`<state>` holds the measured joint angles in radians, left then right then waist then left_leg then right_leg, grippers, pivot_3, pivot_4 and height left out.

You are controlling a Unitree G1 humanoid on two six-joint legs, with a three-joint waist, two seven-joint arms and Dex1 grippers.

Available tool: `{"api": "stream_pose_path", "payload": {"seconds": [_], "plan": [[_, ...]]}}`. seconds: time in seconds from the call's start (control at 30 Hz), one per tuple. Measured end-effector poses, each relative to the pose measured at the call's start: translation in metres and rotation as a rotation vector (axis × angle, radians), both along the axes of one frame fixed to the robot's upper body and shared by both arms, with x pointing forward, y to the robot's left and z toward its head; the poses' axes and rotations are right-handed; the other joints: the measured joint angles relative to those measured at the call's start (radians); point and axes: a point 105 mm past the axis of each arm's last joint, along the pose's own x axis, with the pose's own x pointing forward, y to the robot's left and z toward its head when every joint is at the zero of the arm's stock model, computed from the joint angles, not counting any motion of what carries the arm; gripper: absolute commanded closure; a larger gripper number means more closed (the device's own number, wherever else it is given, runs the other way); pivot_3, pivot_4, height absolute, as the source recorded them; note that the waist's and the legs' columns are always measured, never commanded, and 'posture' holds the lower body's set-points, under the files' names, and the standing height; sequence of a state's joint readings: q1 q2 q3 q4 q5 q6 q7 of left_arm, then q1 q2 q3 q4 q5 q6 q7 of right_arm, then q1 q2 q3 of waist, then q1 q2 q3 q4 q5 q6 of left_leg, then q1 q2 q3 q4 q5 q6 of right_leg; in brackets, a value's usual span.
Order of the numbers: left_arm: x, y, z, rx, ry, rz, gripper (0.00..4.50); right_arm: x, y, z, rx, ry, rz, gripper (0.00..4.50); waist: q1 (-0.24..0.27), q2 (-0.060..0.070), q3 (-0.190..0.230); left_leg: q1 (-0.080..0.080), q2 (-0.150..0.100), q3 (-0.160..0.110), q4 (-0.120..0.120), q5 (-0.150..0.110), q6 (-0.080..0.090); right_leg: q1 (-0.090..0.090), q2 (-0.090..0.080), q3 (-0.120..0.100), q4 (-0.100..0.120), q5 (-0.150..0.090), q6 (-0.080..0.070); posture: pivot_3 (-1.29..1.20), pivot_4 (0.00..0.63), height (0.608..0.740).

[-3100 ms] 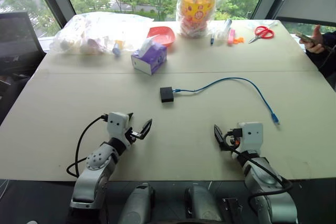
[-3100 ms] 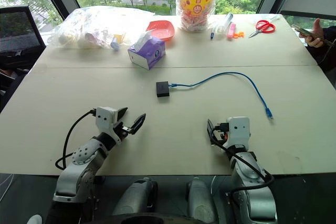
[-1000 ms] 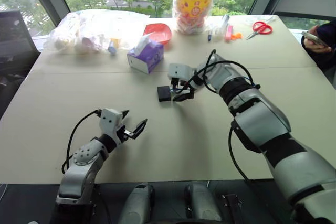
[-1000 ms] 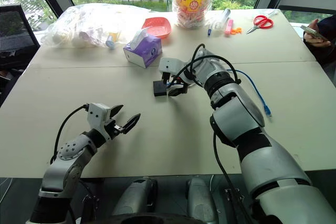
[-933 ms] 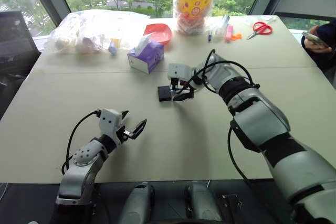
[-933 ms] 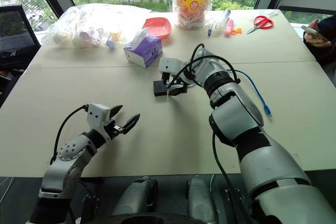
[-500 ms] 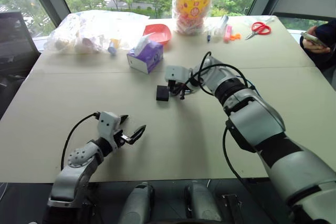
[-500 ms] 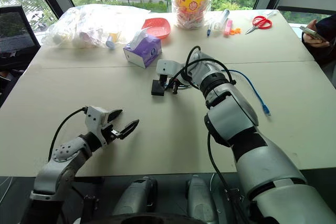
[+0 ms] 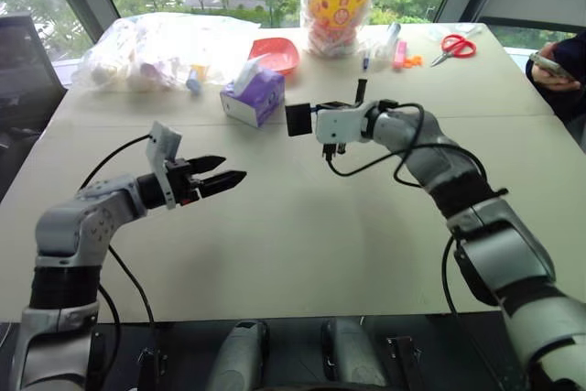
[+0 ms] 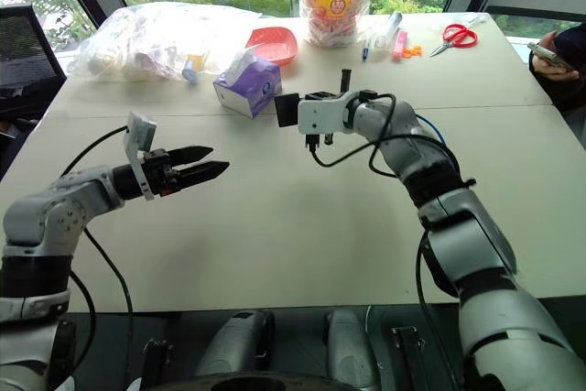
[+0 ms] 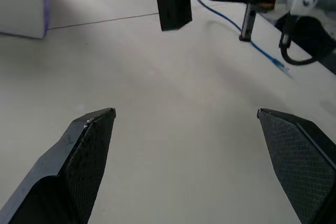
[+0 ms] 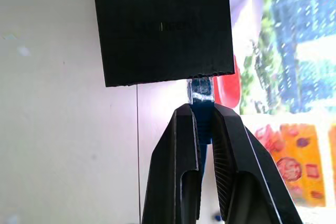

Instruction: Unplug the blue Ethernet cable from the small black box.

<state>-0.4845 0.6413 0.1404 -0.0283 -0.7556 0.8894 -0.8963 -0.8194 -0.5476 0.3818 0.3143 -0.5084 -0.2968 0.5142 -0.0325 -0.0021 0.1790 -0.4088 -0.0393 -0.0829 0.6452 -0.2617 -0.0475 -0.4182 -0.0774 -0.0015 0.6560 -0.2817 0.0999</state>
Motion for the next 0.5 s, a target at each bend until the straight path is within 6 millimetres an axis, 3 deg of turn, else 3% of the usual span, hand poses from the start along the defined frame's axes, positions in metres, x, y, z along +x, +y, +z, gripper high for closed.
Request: {"api": "stream_pose_path", "payload": {"seconds": [0.1, 0.17, 0.27, 0.5], "plan": [[0.004, -0.008, 0.014, -0.039, 0.004, -0.073, 0.00, -0.035, 0.010, 0.000, 0.024, -0.056, 0.082, 4.46, -0.011, 0.000, 0.000, 0.000, 0.000, 0.001, 0.002, 0.000, 0.000, 0.000, 0.000, 0.000, 0.001, 0.000, 0.000, 0.00, 0.150, 0.740], [0.006, -0.015, 0.022, -0.047, -0.003, -0.121, 0.00, -0.048, 0.012, 0.015, 0.050, -0.108, 0.096, 4.46, -0.012, -0.001, 0.000, 0.001, 0.000, 0.002, 0.003, 0.000, 0.002, 0.001, 0.000, 0.000, 0.003, 0.000, 0.000, 0.00, 0.150, 0.740], [0.008, -0.025, 0.028, -0.059, -0.007, -0.182, 0.00, -0.058, 0.012, 0.035, 0.068, -0.170, 0.094, 4.46, -0.009, -0.001, 0.001, 0.007, 0.000, 0.000, 0.003, 0.000, 0.006, 0.007, 0.001, 0.000, 0.005, 0.000, 0.000, 0.00, 0.150, 0.740], [0.009, -0.040, 0.032, -0.080, -0.008, -0.254, 0.00, -0.066, 0.013, 0.036, 0.040, -0.168, 0.075, 4.46, -0.008, -0.003, 0.002, 0.016, 0.000, -0.001, 0.002, 0.000, 0.007, 0.015, 0.001, 0.000, 0.005, 0.000, 0.000, 0.00, 0.150, 0.740]]}}
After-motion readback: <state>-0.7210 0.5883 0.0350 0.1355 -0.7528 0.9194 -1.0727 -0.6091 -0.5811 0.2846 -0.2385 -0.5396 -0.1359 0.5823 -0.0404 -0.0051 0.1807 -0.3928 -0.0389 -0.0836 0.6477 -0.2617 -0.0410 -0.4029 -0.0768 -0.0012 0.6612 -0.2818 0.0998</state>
